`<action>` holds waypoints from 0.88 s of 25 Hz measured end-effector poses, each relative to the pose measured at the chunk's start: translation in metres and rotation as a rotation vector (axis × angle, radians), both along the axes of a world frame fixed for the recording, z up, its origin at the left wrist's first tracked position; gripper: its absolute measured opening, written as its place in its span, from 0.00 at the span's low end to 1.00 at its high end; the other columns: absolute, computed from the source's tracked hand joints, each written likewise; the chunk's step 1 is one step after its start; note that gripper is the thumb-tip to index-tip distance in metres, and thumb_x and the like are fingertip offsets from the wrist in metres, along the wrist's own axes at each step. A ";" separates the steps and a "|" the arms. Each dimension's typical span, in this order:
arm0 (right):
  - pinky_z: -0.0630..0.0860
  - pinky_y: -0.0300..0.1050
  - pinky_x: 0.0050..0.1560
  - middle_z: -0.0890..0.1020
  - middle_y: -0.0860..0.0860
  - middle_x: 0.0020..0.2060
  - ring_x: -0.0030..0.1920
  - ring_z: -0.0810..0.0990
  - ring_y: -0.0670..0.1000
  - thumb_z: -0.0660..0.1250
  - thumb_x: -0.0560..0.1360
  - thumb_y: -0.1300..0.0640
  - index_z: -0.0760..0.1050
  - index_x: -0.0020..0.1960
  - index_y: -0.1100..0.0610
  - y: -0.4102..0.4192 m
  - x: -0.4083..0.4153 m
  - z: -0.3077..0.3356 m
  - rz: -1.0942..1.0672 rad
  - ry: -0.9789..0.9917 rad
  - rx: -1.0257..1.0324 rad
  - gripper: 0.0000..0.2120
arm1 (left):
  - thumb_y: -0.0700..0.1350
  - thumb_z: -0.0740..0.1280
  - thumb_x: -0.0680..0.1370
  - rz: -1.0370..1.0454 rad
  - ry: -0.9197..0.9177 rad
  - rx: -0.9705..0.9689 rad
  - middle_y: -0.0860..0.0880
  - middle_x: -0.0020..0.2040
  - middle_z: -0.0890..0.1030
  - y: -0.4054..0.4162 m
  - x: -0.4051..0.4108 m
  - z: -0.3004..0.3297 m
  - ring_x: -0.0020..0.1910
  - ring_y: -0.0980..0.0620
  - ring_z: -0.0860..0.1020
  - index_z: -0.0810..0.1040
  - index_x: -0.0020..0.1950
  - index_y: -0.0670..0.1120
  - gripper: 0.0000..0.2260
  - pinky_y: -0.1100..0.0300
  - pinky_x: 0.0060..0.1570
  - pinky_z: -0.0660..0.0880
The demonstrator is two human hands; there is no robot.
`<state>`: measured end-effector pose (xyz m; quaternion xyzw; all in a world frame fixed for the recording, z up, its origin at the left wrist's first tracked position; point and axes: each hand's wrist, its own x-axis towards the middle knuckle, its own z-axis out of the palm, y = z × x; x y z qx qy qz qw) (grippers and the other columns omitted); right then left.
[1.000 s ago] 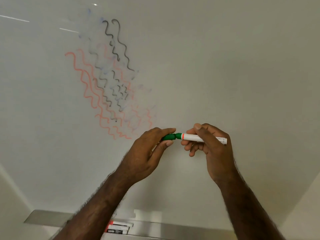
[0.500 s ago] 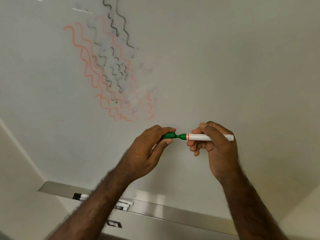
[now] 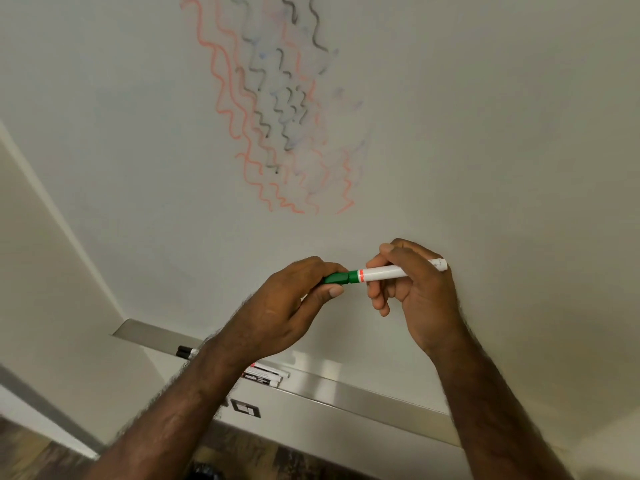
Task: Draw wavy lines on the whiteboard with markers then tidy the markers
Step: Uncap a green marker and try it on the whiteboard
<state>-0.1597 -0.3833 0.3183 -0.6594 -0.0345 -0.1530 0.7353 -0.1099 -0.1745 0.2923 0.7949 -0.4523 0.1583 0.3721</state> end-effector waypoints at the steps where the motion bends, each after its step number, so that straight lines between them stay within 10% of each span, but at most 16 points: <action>1: 0.74 0.46 0.28 0.80 0.62 0.30 0.27 0.76 0.60 0.63 0.78 0.50 0.83 0.38 0.56 0.011 0.005 -0.003 0.017 0.012 0.022 0.16 | 0.45 0.63 0.86 0.006 0.028 -0.011 0.55 0.46 0.78 0.011 0.001 -0.002 0.46 0.52 0.77 0.79 0.65 0.45 0.10 0.63 0.47 0.73; 14: 0.72 0.45 0.28 0.77 0.63 0.30 0.28 0.75 0.58 0.64 0.81 0.50 0.79 0.41 0.60 0.190 0.076 -0.052 0.270 0.174 0.156 0.16 | 0.48 0.63 0.85 0.189 0.396 -0.165 0.52 0.42 0.81 0.179 0.032 -0.038 0.41 0.48 0.81 0.81 0.61 0.45 0.11 0.55 0.40 0.80; 22: 0.75 0.47 0.32 0.84 0.64 0.41 0.37 0.81 0.59 0.72 0.78 0.47 0.82 0.49 0.60 0.275 0.090 -0.141 0.515 0.503 -0.063 0.15 | 0.59 0.66 0.82 0.397 0.724 -0.036 0.62 0.60 0.83 0.302 0.024 -0.131 0.61 0.64 0.79 0.74 0.75 0.56 0.22 0.70 0.53 0.75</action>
